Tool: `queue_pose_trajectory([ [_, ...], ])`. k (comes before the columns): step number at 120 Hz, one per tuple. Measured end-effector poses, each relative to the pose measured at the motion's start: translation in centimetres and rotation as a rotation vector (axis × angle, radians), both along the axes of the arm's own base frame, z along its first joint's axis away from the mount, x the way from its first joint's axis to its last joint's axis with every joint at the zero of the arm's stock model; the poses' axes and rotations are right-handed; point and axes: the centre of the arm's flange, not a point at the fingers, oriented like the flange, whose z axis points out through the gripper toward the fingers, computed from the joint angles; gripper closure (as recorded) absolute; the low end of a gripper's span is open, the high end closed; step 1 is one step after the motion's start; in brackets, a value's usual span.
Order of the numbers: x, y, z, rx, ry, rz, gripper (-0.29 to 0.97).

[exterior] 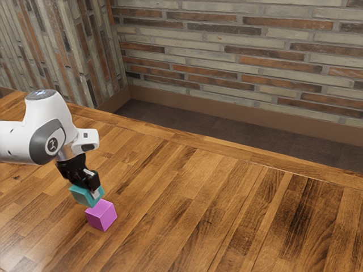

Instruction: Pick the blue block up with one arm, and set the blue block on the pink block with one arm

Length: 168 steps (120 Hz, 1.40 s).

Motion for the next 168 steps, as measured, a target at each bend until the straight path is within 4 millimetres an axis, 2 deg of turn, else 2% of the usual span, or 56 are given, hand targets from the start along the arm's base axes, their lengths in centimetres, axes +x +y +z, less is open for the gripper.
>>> queue_pose_trajectory([
  [18, 0.1, -0.9, -0.3, -0.011, 0.004, 0.010, 0.30],
  [74, -0.1, -0.7, -0.7, -0.020, 0.013, 0.057, 0.30],
  [98, 0.0, -1.2, -0.4, -0.023, 0.006, 0.046, 0.15],
  [110, 0.0, -1.4, 0.2, -0.016, -0.005, 0.041, 0.09],
  [127, 0.0, -1.4, 2.8, 0.003, -0.039, 0.042, 0.05],
  [137, 0.0, -1.3, 3.7, 0.002, -0.033, 0.047, 0.03],
  [168, -0.1, -1.4, 4.2, -0.005, -0.002, 0.042, 0.01],
])
